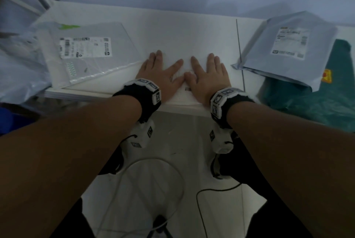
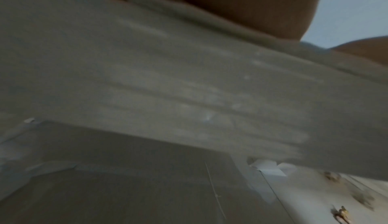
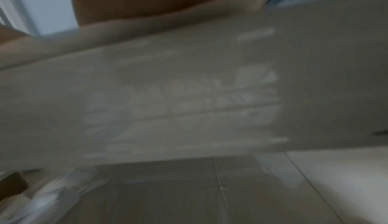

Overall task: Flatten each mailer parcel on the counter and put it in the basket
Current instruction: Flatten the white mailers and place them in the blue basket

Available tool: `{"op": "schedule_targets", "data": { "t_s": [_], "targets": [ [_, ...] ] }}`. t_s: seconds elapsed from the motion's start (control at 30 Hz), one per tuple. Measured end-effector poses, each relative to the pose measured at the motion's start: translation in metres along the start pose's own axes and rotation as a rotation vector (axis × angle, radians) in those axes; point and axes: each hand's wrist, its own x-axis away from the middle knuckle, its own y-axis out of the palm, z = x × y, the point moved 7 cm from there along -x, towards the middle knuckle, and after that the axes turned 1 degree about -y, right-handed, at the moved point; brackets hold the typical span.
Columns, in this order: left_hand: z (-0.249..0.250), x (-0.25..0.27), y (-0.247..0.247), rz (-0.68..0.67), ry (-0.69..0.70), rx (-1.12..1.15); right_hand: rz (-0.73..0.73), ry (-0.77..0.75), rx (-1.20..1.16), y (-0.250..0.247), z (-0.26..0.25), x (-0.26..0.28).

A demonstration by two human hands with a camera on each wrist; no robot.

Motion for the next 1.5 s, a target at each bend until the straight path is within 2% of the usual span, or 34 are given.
{"op": "schedule_targets", "data": {
  "t_s": [0.2,0.43,0.5,0.6,1.0,1.23,1.5],
  "targets": [
    [0.0,0.002,-0.002,0.041,-0.014,-0.016,0.021,0.023,0.003,0.0,-0.001,-0.001],
    [-0.005,-0.004,-0.001,-0.031,-0.04,0.043,0.081,0.031,-0.027,-0.004,0.002,0.004],
    [-0.007,-0.005,-0.001,-0.036,-0.042,0.081,0.04,0.02,-0.002,-0.002,0.005,0.004],
    [-0.007,-0.002,-0.001,0.002,-0.005,0.041,-0.033,-0.035,0.037,0.0,0.008,0.005],
    [-0.005,0.006,-0.005,0.098,-0.021,0.0,0.003,0.012,0.066,-0.004,0.008,0.013],
    [-0.008,0.002,0.0,0.08,-0.045,-0.003,-0.07,-0.008,0.022,-0.001,0.01,0.008],
    [-0.008,0.001,-0.001,-0.007,-0.057,0.014,-0.091,-0.022,0.016,0.0,0.011,0.005]
  ]
}}
